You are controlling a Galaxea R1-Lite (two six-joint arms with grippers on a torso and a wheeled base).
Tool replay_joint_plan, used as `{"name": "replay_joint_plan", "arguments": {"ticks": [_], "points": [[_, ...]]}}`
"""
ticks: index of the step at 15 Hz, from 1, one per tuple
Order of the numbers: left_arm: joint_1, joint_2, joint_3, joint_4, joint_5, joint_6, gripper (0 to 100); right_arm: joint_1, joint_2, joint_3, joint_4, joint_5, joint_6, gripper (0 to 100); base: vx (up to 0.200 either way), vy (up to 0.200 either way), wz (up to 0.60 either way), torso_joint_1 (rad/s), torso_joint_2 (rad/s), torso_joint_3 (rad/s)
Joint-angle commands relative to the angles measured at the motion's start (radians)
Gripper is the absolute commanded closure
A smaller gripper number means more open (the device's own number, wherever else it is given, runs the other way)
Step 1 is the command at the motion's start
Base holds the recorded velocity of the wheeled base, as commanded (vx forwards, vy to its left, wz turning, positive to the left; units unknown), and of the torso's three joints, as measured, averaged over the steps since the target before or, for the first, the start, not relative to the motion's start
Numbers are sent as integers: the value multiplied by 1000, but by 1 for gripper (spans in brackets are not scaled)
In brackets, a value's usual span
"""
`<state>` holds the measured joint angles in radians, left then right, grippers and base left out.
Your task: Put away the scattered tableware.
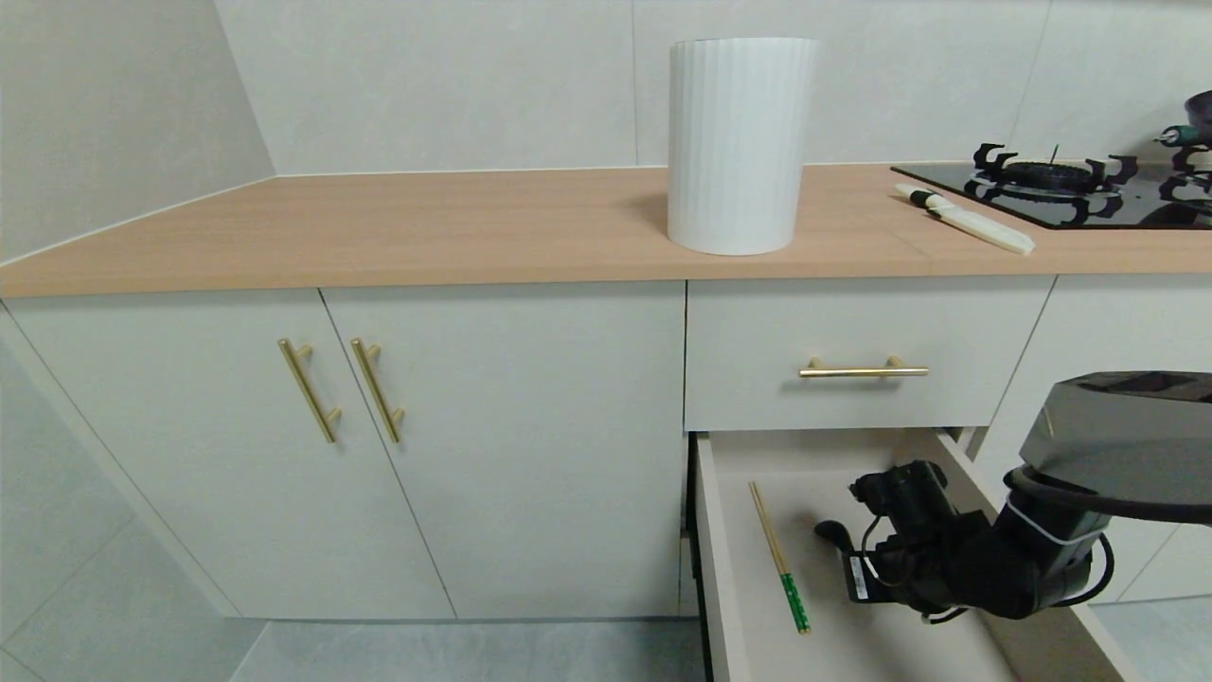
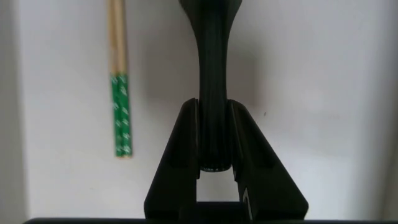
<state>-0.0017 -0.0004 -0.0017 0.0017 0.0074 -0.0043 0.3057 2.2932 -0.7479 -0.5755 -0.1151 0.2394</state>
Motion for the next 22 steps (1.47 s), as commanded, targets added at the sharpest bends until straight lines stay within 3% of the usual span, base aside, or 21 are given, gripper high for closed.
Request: {"name": "replay_joint_plan", "arguments": {"ticks": [1, 16, 17, 22], "points": [[0, 0, 0, 0, 0, 0, 0, 1, 38, -5, 0, -14, 0, 100, 0, 0, 0, 0, 0, 0], [0, 0, 0, 0, 0, 0, 0, -4, 57, -7, -33, -34, -18, 100, 0, 0, 0, 0, 0, 0], [0, 0, 0, 0, 0, 0, 0, -4, 55, -7, -33, -35, -20, 0, 0, 0, 0, 0, 0, 0], [0, 0, 0, 0, 0, 0, 0, -4, 28, 1, -33, -43, -20, 0, 0, 0, 0, 0, 0, 0]]}}
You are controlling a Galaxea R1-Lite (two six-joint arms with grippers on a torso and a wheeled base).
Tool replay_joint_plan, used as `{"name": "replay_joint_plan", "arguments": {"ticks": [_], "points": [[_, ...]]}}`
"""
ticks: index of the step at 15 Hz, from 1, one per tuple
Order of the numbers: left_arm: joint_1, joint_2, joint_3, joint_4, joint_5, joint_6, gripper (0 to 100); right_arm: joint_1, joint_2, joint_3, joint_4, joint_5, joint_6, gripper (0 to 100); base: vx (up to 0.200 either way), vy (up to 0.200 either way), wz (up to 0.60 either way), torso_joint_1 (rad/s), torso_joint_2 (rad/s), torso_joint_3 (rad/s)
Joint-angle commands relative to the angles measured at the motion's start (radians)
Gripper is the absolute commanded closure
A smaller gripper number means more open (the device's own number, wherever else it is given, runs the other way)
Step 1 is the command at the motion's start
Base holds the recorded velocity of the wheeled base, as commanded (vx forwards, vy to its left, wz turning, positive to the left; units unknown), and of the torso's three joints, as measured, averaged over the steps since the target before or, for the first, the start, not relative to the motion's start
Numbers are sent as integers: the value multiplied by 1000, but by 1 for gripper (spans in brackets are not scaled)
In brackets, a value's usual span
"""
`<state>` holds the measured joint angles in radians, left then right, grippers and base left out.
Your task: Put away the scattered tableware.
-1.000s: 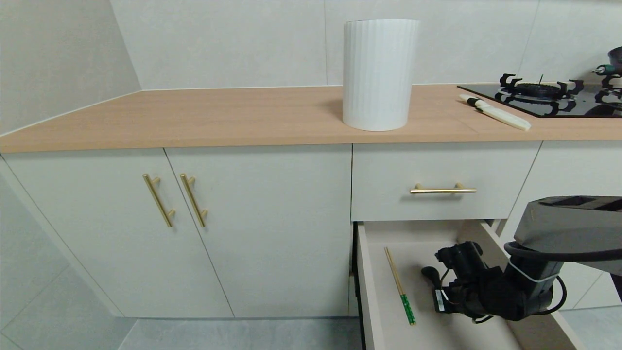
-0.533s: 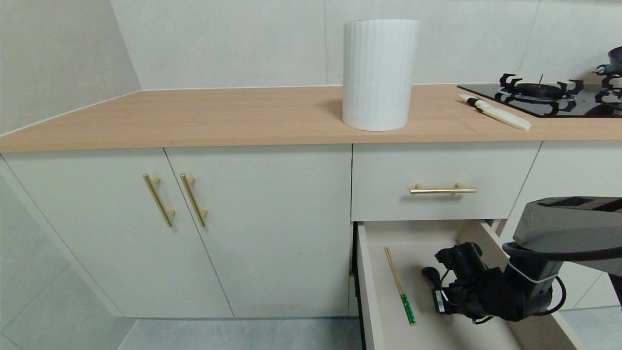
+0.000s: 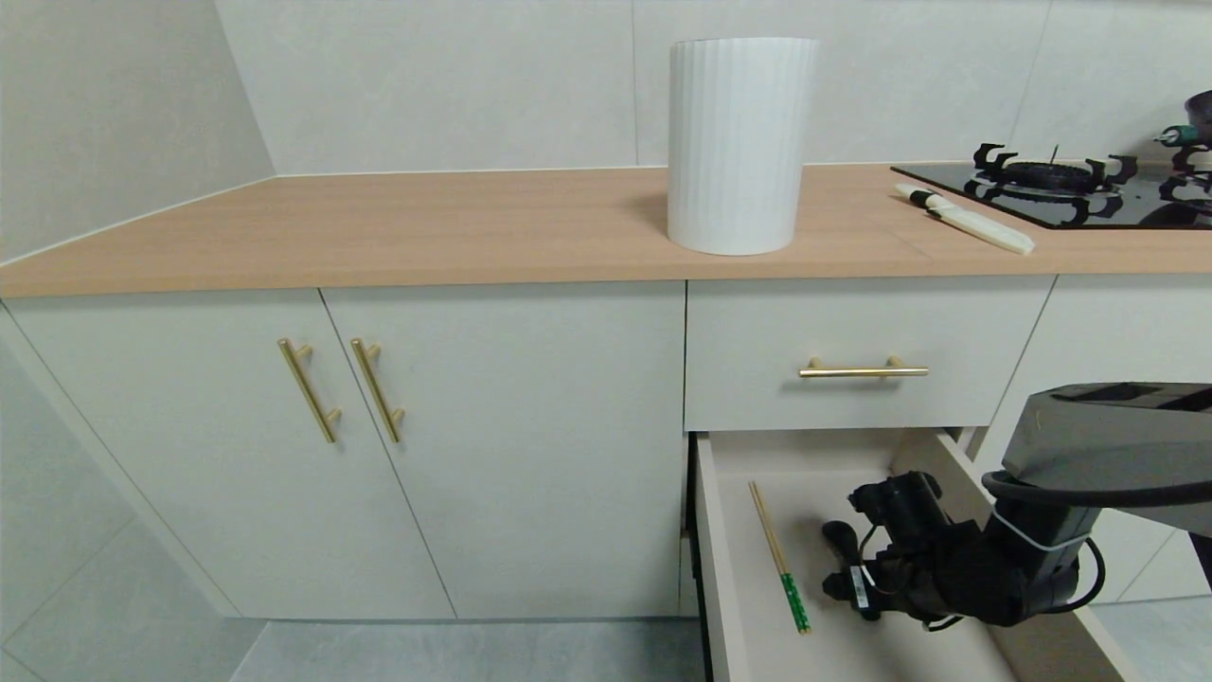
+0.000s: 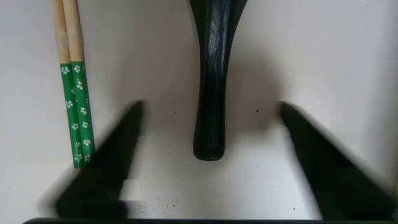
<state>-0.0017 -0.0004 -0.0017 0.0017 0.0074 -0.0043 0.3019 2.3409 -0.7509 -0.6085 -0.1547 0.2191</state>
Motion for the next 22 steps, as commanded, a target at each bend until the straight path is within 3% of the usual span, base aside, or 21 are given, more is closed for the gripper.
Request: {"name": "replay_joint_plan", "arguments": {"ticks": [1, 4, 8, 12, 17, 22], "points": [[0, 0, 0, 0, 0, 0, 0, 5, -69, 22, 1, -5, 2, 0, 0, 0, 0, 0, 0, 0], [0, 0, 0, 0, 0, 0, 0, 83, -336, 91, 79, -3, 0, 0, 0, 0, 0, 0, 0, 0], [0, 0, 0, 0, 0, 0, 0, 120, -680, 44, 406, 6, -1, 0, 0, 0, 0, 0, 0, 0], [0, 0, 0, 0, 0, 0, 0, 135, -827, -27, 651, 80, -1, 0, 0, 0, 0, 0, 0, 0], [0, 0, 0, 0, 0, 0, 0, 155, -838, -22, 668, 70, -4, 0, 0, 0, 0, 0, 0, 0], [0, 0, 0, 0, 0, 0, 0, 167, -853, -16, 727, 73, -40, 0, -200, 0, 0, 6, 1, 0]]}}
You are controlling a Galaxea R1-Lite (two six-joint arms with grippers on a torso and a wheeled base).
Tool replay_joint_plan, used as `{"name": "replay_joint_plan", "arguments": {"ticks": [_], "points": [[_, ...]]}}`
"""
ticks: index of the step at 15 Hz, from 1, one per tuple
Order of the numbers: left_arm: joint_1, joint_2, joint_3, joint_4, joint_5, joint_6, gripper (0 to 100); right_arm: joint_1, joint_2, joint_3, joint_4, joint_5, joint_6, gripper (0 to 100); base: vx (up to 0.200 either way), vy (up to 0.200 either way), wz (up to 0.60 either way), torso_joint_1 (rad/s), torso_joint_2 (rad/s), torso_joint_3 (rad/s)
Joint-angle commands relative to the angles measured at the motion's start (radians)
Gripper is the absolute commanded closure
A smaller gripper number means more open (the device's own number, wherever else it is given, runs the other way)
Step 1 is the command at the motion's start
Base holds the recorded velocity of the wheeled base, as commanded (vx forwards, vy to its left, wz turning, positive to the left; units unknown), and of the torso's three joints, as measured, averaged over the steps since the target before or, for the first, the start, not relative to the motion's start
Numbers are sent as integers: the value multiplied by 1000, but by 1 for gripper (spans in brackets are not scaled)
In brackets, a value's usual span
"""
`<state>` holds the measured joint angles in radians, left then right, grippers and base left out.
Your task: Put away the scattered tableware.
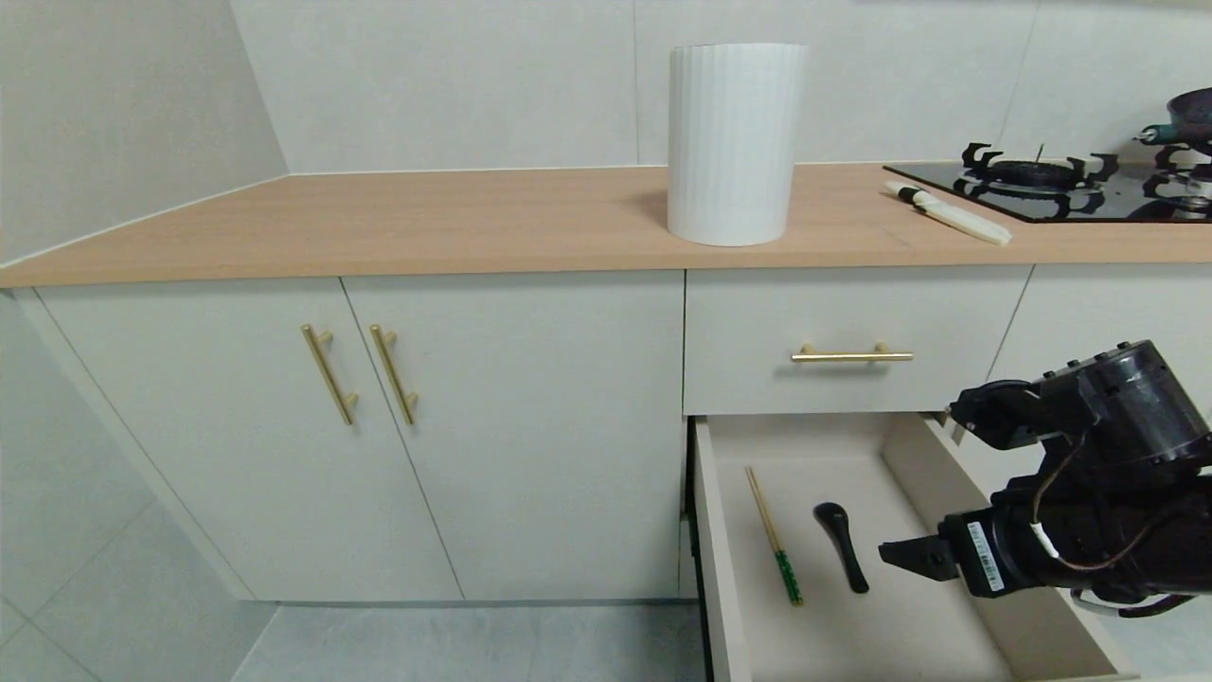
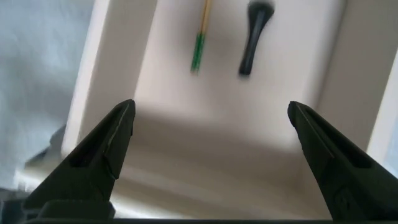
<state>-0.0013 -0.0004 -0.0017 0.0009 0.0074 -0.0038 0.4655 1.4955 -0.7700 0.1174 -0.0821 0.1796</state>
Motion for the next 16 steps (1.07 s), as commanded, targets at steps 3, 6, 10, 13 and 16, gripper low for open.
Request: {"name": "replay_joint_plan", "arguments": {"ticks": [3, 6, 10, 13, 16], "points": [[0, 0, 0, 2, 0, -1, 0, 19, -11, 29, 68, 2, -84, 0, -67, 0, 0, -1, -1, -1], [0, 0, 0, 1, 0, -1, 0, 27, -9, 43, 169, 33, -180, 0, 0, 0, 0, 0, 0, 0], [0, 0, 0, 1, 0, -1, 0, 56, 32, 43, 318, 179, -293, 0, 0, 0, 0, 0, 0, 0], [0, 0, 0, 1, 0, -1, 0, 64, 121, 35, 357, 200, -316, 0, 0, 0, 0, 0, 0, 0], [0, 0, 0, 1, 0, -1, 0, 62, 190, 23, 350, 211, -305, 0, 0, 0, 0, 0, 0, 0]]}}
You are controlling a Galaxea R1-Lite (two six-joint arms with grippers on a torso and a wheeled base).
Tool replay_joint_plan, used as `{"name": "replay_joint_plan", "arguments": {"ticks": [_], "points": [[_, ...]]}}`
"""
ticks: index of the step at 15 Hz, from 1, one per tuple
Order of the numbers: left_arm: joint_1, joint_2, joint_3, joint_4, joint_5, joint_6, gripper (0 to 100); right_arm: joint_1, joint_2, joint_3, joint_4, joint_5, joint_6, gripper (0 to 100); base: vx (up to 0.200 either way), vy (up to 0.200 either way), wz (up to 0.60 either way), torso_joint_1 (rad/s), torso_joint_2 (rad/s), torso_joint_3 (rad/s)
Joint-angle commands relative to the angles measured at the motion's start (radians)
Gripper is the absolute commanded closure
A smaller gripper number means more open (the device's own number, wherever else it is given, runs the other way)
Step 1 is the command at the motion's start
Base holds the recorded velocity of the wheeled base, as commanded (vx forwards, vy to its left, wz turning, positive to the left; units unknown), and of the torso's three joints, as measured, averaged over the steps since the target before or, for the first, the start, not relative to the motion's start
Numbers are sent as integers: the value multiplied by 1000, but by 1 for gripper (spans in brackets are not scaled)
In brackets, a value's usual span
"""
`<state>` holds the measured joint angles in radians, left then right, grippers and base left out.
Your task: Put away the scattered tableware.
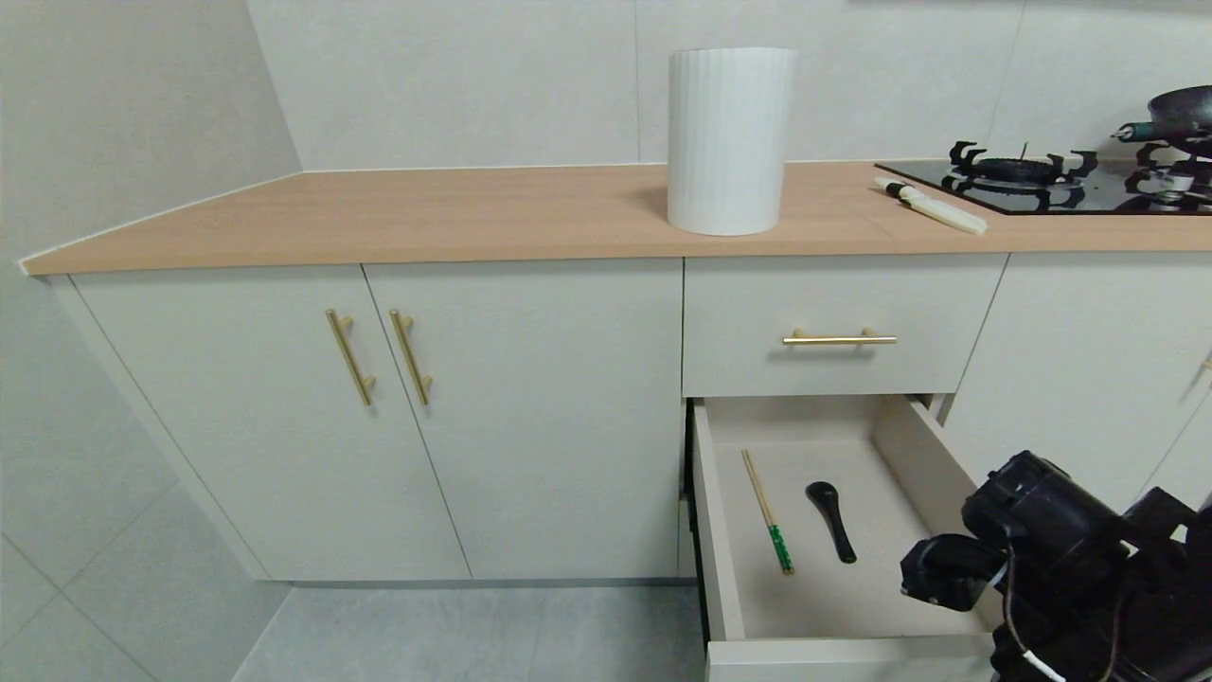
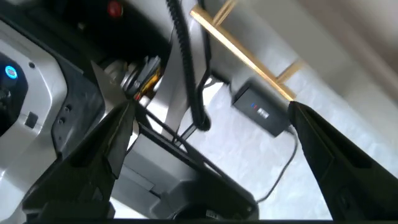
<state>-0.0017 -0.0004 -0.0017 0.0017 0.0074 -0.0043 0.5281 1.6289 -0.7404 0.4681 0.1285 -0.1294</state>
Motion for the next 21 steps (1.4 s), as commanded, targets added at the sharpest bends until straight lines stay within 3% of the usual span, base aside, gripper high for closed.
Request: {"name": "replay_joint_plan", "arguments": {"ticks": [1, 7, 13, 21], "points": [[0, 0, 0, 0, 0, 0, 0, -3, 68, -17, 3, -1, 8, 0, 0, 0, 0, 0, 0, 0], [0, 0, 0, 0, 0, 0, 0, -20, 154, -116, -2, -44, 220, 0, 0, 0, 0, 0, 0, 0], [0, 0, 0, 0, 0, 0, 0, -71, 186, -146, -22, -69, 234, 0, 0, 0, 0, 0, 0, 0], [0, 0, 0, 0, 0, 0, 0, -97, 226, -139, -195, -155, 335, 0, 0, 0, 0, 0, 0, 0]]}}
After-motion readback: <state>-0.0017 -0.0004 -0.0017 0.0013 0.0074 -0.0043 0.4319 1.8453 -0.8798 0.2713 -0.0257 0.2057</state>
